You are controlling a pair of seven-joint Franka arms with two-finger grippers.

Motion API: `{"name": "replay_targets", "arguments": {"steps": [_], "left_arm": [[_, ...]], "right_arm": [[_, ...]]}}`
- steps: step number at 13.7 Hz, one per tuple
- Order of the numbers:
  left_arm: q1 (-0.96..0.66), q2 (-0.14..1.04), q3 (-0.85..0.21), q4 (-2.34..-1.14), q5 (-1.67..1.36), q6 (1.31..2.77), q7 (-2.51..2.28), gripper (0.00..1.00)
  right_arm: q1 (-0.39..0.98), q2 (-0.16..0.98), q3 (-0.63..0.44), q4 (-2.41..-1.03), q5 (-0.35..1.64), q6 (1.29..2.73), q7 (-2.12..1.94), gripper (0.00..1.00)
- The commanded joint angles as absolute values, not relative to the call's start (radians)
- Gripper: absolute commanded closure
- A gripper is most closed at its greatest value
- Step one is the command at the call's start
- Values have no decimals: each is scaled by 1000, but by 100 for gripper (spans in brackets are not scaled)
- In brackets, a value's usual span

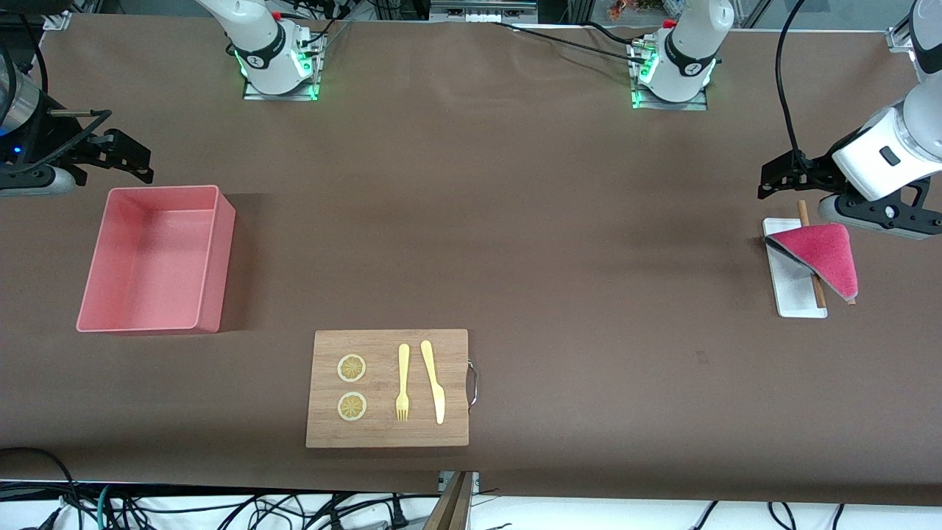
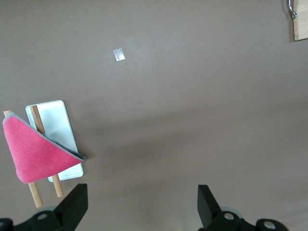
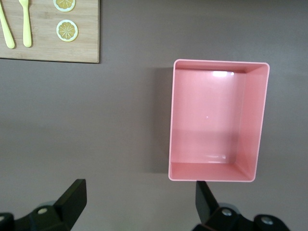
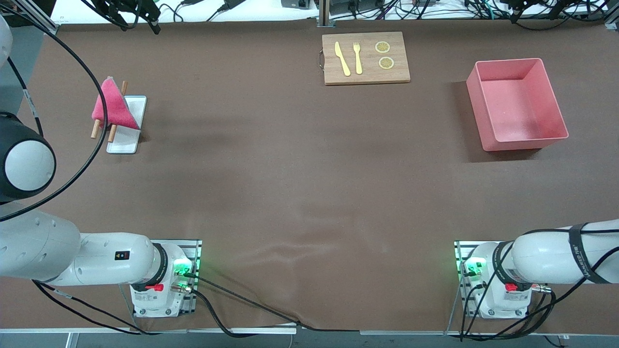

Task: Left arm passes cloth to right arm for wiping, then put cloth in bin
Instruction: 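Reach the left gripper down to the pink cloth on the white tray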

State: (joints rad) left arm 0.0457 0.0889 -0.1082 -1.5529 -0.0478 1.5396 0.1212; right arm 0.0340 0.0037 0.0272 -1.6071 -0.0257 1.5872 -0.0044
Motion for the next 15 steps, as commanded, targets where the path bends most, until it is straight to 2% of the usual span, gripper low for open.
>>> {"name": "replay_targets", "arguments": {"steps": [1,12,15], "left_arm": [[41,104,-113,-1525,-63,1539,120,0],[26,110,-120,-1528,-58,1526,118,0],[29,135,-120,-1529,-52,1459,170,0]], "right_arm": [[37,9,28,-1589,-44,1580,-20,0],[37,9,28,-1588,-37,1574,-20,0],[37,9,28,-1589,-37,1572,-20,0]]}}
